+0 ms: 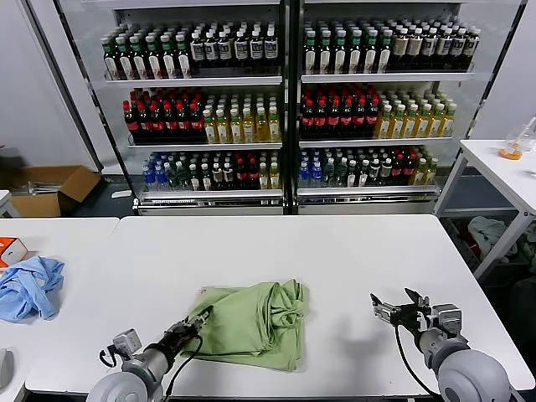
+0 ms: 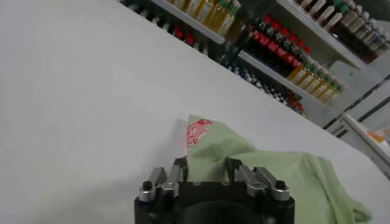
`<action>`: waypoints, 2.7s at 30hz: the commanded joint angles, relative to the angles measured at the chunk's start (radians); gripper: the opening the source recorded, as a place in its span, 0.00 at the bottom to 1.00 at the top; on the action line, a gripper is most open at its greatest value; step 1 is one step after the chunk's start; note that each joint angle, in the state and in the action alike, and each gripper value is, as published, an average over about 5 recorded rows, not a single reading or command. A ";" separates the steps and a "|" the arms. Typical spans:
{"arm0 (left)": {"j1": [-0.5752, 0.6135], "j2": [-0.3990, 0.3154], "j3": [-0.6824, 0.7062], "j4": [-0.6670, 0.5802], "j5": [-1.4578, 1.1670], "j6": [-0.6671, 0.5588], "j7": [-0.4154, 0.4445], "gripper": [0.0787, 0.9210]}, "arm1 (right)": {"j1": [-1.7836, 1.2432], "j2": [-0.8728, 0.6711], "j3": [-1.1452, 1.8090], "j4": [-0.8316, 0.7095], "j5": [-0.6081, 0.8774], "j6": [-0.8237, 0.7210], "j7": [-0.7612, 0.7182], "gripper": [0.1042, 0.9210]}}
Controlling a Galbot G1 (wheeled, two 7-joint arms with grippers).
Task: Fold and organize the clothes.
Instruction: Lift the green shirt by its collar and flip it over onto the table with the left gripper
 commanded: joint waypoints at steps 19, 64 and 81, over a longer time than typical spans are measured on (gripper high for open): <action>0.035 -0.034 -0.275 -0.021 -0.503 0.018 0.008 0.15 | -0.027 -0.006 0.034 0.028 0.004 0.000 0.006 0.88; 0.048 -0.004 0.018 -0.029 0.112 -0.015 0.065 0.88 | 0.005 0.018 0.012 0.006 0.001 0.000 0.006 0.88; 0.028 -0.009 -0.001 0.003 -0.020 -0.036 0.082 0.65 | 0.009 0.016 0.013 0.006 0.002 0.000 0.015 0.88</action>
